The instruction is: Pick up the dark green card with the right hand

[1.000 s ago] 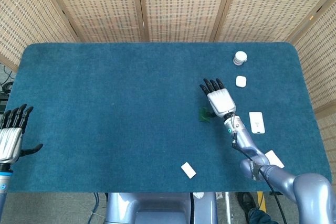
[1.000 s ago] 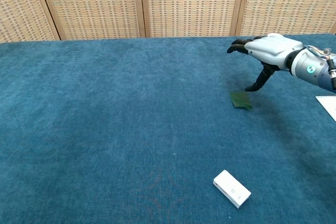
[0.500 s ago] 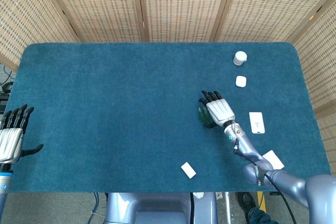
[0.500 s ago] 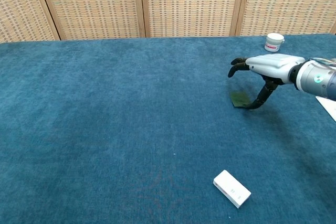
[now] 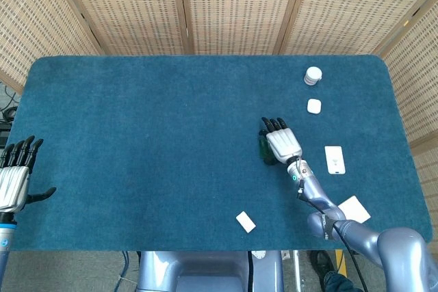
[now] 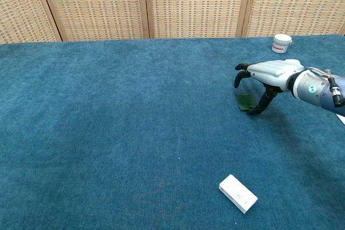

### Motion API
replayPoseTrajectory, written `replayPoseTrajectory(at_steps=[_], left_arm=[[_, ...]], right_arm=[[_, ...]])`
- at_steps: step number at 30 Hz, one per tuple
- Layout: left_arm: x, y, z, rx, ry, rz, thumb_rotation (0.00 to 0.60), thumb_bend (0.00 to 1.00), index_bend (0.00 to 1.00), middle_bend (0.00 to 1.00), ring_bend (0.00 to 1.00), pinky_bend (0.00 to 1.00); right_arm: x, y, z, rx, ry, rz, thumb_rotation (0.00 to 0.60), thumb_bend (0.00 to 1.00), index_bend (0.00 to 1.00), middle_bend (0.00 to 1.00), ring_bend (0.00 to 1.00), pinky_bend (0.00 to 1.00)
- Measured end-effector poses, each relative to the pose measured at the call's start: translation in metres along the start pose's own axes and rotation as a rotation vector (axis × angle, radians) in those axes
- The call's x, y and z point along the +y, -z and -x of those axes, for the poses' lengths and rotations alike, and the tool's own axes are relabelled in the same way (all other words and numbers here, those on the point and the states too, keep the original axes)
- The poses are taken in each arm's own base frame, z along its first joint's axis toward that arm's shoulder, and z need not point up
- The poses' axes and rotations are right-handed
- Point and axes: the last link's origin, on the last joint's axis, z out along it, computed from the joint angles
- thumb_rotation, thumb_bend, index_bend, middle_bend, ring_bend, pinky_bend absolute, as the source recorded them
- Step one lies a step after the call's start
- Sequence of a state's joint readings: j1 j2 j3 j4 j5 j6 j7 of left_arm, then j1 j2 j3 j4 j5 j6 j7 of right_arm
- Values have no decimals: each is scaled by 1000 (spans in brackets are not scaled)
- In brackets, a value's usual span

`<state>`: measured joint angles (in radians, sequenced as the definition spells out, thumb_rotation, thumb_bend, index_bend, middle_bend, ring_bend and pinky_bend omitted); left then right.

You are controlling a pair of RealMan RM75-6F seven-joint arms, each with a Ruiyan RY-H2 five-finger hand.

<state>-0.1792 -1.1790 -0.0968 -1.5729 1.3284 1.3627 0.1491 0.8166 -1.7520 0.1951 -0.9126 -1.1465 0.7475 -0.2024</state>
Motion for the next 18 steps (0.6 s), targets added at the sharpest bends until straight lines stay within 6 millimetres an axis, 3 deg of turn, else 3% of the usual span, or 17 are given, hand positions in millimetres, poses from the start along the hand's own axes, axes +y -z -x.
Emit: replayPoseTrajectory(at_steps=[4, 10, 14, 18], left_arm=[[0, -1, 0, 1, -1, -2, 600, 0, 0, 0, 0, 0], [0, -1, 1, -3, -4, -2, 600, 0, 0, 0, 0, 0], [1, -1, 1, -3, -5, -1, 600, 0, 0, 0, 0, 0], [0, -1, 1, -2, -5, -2, 600, 0, 0, 0, 0, 0]], right_arm=[[2, -4, 1, -5, 8, 10, 600, 359, 311, 0, 0, 0], [3, -4, 1, -10, 5, 7, 600, 387, 340, 0, 0, 0], [2, -4, 2, -15, 6, 1, 600, 405, 420, 0, 0, 0], [1, -3, 3, -8, 3, -5, 600, 495, 472, 0, 0, 0]])
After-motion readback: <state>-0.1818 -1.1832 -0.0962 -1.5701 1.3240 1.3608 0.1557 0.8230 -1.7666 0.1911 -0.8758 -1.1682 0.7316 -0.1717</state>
